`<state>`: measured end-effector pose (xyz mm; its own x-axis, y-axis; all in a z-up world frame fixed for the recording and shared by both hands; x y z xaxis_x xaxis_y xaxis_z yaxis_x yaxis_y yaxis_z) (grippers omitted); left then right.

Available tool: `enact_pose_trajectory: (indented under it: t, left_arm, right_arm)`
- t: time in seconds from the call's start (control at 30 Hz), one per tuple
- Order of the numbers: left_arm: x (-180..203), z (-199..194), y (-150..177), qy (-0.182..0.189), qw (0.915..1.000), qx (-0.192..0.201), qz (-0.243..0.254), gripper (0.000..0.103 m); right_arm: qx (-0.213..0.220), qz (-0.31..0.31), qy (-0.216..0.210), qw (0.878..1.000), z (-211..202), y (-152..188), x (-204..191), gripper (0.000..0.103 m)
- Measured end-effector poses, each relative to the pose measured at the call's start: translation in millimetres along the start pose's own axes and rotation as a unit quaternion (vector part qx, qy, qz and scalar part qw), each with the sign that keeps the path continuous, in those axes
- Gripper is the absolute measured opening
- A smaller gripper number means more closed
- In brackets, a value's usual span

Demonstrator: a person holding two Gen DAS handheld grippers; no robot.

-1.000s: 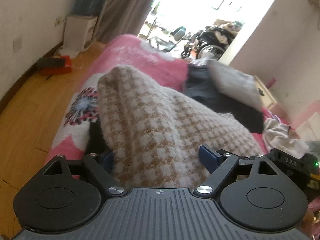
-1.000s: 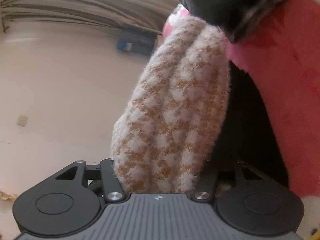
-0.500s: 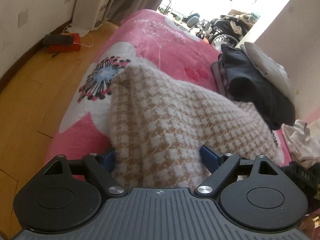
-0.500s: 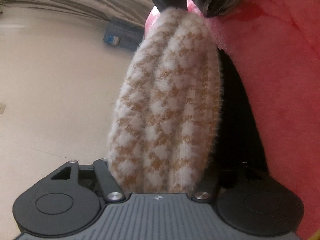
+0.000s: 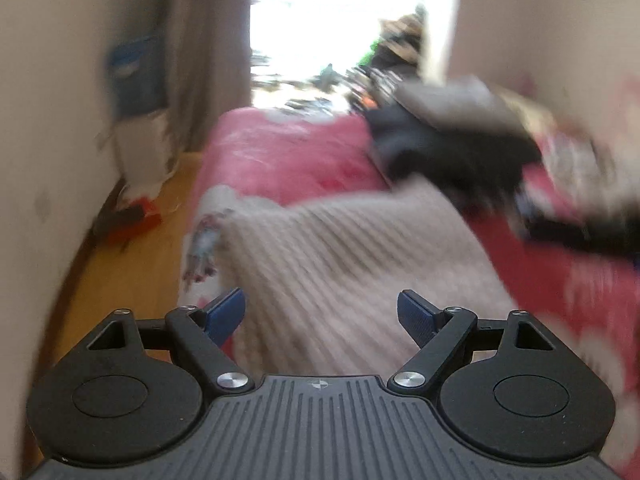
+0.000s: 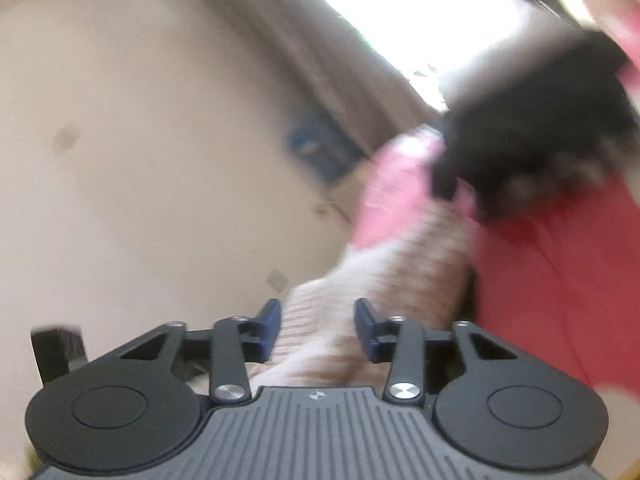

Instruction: Fold clothes

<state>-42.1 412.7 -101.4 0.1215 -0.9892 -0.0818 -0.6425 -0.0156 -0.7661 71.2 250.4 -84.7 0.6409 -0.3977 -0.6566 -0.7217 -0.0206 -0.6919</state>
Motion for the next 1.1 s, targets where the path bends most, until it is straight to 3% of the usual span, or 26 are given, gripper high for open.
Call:
enact_pose_trajectory:
  t: [0.1, 0.17, 0.27, 0.4, 0.47, 0.53, 0.6, 0.67, 0.8, 0.9, 0.97, 1.03, 1.1]
  left_arm:
    - [16, 6, 17, -0.022, 0.9988, 0.006, 0.042, 0.083]
    - [15, 13, 27, -0.019, 0.9992, -0.004, 0.035, 0.083]
    - [11, 16, 36, -0.010, 0.9998, -0.004, 0.016, 0.085]
    - [8, 12, 25, -0.010, 0.9999, -0.008, 0.010, 0.084]
    - [11, 5, 18, -0.012, 0.9997, -0.002, 0.022, 0.084]
    - [12, -4, 9, -0.013, 0.9993, 0.010, 0.033, 0.083]
    - [11, -5, -2, -0.012, 0.9990, 0.023, 0.037, 0.084]
    - [10, 2, -15, -0.011, 0.9986, 0.033, 0.039, 0.084]
    - [13, 43, -42, -0.008, 0.9980, 0.035, 0.052, 0.084]
    - [13, 86, -44, -0.020, 0.9976, 0.001, 0.066, 0.084]
    - [9, 103, -41, -0.022, 0.9977, -0.018, 0.061, 0.085]
    - [2, 107, -38, -0.017, 0.9986, -0.031, 0.039, 0.085]
    - [0, 105, -36, -0.015, 0.9987, -0.030, 0.039, 0.085]
  right_arm:
    - [-0.040, -0.103, 0.001, 0.994, 15, 33, -28, 0.031]
    - [-0.104, -0.135, 0.035, 0.985, 40, 73, -17, 0.027]
    - [-0.088, -0.152, 0.040, 0.984, 43, 99, -8, 0.023]
    - [-0.084, -0.143, 0.043, 0.985, 48, 93, -10, 0.023]
    - [-0.083, -0.131, 0.031, 0.987, 22, 95, -9, 0.023]
    - [-0.077, -0.107, 0.006, 0.991, 19, 78, -15, 0.024]
    - [-0.039, -0.105, -0.010, 0.994, 7, 47, -17, 0.027]
    - [-0.002, -0.121, -0.001, 0.993, 5, 17, -14, 0.028]
    - [0.017, -0.126, 0.026, 0.991, 30, -40, 10, 0.030]
    - [-0.004, -0.114, 0.016, 0.993, 62, -56, 24, 0.029]
    - [-0.042, -0.117, 0.039, 0.991, 88, -45, 41, 0.029]
    - [-0.095, -0.110, 0.084, 0.986, 114, -24, 70, 0.020]
    - [-0.092, -0.075, 0.072, 0.990, 108, -20, 82, 0.020]
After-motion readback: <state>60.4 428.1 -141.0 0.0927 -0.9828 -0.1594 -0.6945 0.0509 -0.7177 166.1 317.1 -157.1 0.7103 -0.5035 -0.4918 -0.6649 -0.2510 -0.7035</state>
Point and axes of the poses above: each gripper's, at about its wrist camera, not at the fingertips, and z roughly the way its jaws point, x to its right, y to its underside, the point moved 8 cm from there along z, roughly the way its jaws point, and after that the axes turned 4 degrees about z, right-handed, at the moved point
